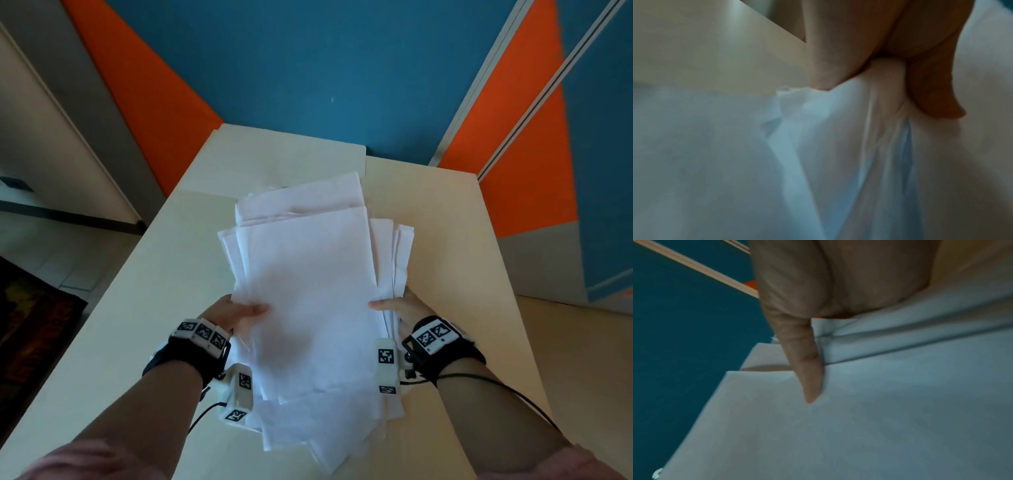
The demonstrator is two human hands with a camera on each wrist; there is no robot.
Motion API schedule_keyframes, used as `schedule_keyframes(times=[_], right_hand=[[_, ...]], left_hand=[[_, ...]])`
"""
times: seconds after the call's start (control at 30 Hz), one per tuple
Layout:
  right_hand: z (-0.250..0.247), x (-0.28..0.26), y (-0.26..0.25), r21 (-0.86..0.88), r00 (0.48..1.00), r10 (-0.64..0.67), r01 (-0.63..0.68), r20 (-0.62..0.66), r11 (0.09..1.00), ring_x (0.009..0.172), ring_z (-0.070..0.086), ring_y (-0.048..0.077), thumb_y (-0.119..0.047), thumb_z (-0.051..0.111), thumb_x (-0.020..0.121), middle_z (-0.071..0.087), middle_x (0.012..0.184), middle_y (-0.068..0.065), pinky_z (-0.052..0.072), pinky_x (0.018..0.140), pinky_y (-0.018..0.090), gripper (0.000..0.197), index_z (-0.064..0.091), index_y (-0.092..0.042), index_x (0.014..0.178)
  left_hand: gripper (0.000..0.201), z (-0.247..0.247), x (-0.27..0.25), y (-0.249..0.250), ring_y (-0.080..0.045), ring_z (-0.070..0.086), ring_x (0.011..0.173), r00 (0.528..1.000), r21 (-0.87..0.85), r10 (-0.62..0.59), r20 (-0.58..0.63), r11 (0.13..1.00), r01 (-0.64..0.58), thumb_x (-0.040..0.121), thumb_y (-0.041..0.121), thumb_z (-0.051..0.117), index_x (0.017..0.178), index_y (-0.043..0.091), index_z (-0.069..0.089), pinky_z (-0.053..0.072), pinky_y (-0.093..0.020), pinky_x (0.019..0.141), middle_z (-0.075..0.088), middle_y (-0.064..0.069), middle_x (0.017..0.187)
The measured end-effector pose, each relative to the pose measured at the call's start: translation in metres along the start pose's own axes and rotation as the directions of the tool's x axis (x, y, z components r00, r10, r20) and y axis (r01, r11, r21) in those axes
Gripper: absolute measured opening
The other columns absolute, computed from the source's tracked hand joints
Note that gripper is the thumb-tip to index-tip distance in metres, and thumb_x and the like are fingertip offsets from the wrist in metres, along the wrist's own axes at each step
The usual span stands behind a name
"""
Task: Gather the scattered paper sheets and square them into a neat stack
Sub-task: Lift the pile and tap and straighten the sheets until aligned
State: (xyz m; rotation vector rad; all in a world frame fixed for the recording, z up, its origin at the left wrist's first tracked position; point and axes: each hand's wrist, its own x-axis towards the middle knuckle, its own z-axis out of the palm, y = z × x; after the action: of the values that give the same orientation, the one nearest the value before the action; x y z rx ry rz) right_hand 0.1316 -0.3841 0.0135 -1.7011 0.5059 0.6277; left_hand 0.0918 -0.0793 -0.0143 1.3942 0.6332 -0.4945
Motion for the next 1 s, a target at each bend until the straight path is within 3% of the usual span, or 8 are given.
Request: schedule_keyframes(times=[0.17,0.23,0.33,0.5,0.6,0.73,0.8,1.0], right_hand=[[-0.003,-0.018,0.002,-0.008,0.988,0.091,-0.091,0.126,0.996,0.117,0.050,0.019,-0.027,0.081,0.067,0.068,0.101,0.002,0.030,0.111,0.041,0.028,0.070,-0.016,0.091],[-0.006,-0.021,-0.008,0.031,0.995,-0.026,0.023,0.100,0.999,0.118,0.055,0.027,-0.028,0.088,0.053,0.070,0.106,0.007,0.033,0.110,0.043,0.060,0.069,-0.009,0.106],[-0.004,-0.036,-0.054,0.105,0.977,-0.188,0.199,-0.105,0.974,0.114,0.050,0.020,-0.011,0.079,0.070,0.058,0.109,0.000,0.032,0.098,0.030,0.061,0.052,-0.001,0.124],[-0.015,-0.041,-0.109,0.055,0.811,-0.456,0.508,-0.366,0.859,0.130,0.045,0.022,-0.071,0.081,0.016,0.050,0.140,0.004,0.030,0.113,0.044,0.140,0.042,-0.008,0.136],[-0.012,-0.056,-0.114,0.098,0.793,-0.469,0.542,-0.388,0.835,0.127,0.049,0.024,-0.065,0.083,0.030,0.055,0.136,0.005,0.033,0.112,0.044,0.121,0.047,-0.010,0.132],[-0.005,-0.066,-0.100,0.212,0.842,-0.503,0.537,-0.196,0.816,0.105,0.062,0.018,-0.005,0.080,0.066,0.069,0.106,-0.005,0.042,0.099,0.038,0.042,0.063,-0.025,0.099],[-0.002,-0.060,-0.089,0.191,0.856,-0.504,0.517,-0.114,0.834,0.104,0.063,0.018,0.009,0.075,0.066,0.069,0.105,-0.004,0.044,0.098,0.040,0.050,0.063,-0.027,0.098],[0.008,-0.040,-0.073,0.222,0.910,-0.405,0.415,-0.093,0.882,0.102,0.061,0.024,0.008,0.075,0.068,0.068,0.099,-0.002,0.043,0.100,0.043,0.043,0.063,-0.025,0.094]], left_hand=[[0.074,0.000,-0.007,0.005,-0.025,0.072,0.065,0.997,-0.023,0.031,0.069,0.999,-0.029,0.029,0.016,0.095,0.095,-0.003,0.067,0.061,-0.034,0.063,0.074,-0.015,0.083],[0.056,0.001,-0.012,0.021,-0.021,0.072,0.061,0.995,-0.028,0.086,0.041,0.996,-0.085,0.045,0.011,0.091,0.094,-0.004,0.067,0.061,-0.034,0.063,0.073,-0.014,0.088],[0.056,0.010,-0.023,0.061,-0.028,0.071,0.076,0.973,-0.052,0.230,-0.014,0.972,-0.231,0.041,0.018,0.092,0.089,-0.001,0.068,0.060,-0.037,0.069,0.074,-0.013,0.084],[0.017,0.030,-0.048,0.130,-0.026,0.066,0.082,0.872,-0.108,0.483,-0.083,0.865,-0.490,0.072,-0.003,0.072,0.085,0.005,0.066,0.054,-0.040,0.081,0.068,-0.011,0.089],[0.032,0.029,-0.052,0.145,-0.023,0.069,0.081,0.843,-0.127,0.533,-0.077,0.833,-0.538,0.064,0.004,0.077,0.093,0.003,0.067,0.055,-0.034,0.073,0.072,-0.007,0.086],[0.072,0.015,-0.042,0.130,-0.030,0.063,0.105,0.899,-0.069,0.435,-0.042,0.897,-0.437,0.057,0.012,0.084,0.120,-0.006,0.053,0.049,-0.041,0.093,0.066,-0.016,0.112],[0.085,0.010,-0.037,0.119,-0.029,0.057,0.113,0.920,0.011,0.392,-0.031,0.920,-0.391,0.053,0.023,0.089,0.123,-0.004,0.048,0.043,-0.040,0.097,0.061,-0.014,0.120],[0.048,0.012,-0.033,0.104,-0.019,0.065,0.089,0.887,0.007,0.461,-0.020,0.888,-0.461,0.058,-0.001,0.080,0.102,0.012,0.065,0.050,-0.041,0.090,0.069,-0.003,0.094]])
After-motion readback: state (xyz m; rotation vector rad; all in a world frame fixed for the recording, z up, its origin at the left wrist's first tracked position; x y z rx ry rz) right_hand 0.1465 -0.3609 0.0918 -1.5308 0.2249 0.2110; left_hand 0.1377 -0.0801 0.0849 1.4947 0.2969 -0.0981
